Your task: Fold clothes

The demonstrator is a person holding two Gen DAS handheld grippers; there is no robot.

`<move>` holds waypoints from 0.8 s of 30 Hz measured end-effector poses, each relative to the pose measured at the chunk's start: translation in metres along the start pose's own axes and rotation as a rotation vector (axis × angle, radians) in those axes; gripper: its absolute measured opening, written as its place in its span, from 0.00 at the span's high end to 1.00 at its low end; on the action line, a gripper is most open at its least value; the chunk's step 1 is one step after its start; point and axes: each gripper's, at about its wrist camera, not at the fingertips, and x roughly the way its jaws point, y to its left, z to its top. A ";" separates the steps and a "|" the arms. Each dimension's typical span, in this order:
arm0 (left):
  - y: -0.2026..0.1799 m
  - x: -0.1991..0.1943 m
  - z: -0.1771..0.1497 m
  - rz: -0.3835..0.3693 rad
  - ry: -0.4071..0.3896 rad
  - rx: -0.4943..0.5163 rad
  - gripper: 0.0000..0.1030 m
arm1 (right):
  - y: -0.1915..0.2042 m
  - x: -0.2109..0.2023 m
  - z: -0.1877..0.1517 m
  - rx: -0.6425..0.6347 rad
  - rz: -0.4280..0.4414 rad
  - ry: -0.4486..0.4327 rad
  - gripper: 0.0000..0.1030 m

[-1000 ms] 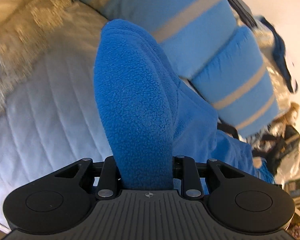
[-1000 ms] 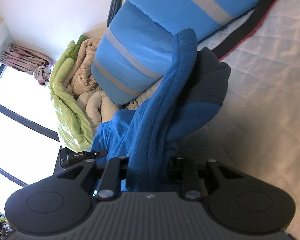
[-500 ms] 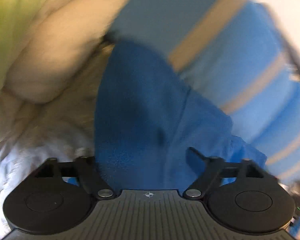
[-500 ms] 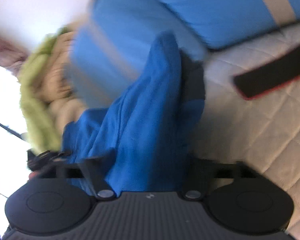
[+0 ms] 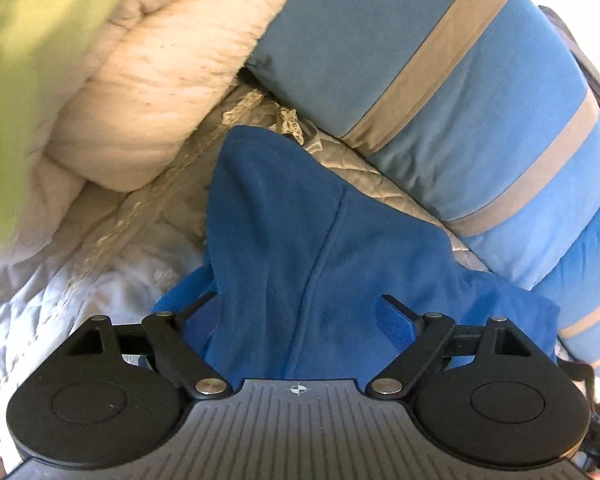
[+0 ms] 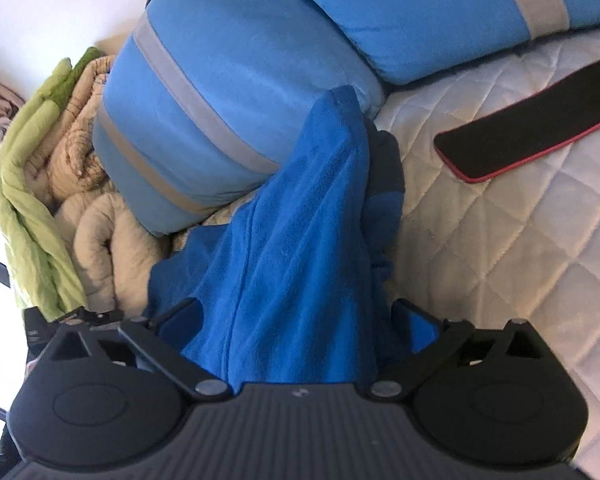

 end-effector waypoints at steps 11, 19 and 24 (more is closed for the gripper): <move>-0.061 -0.102 -0.070 0.065 -0.148 0.158 0.10 | 0.058 -0.069 -0.027 -0.276 -0.210 -0.022 0.00; -0.124 -0.209 -0.114 0.105 -0.311 0.248 0.10 | 0.125 -0.151 -0.024 -0.483 -0.216 -0.032 0.00; -0.157 -0.270 -0.151 0.193 -0.411 0.316 0.10 | 0.178 -0.198 -0.031 -0.616 -0.254 -0.048 0.00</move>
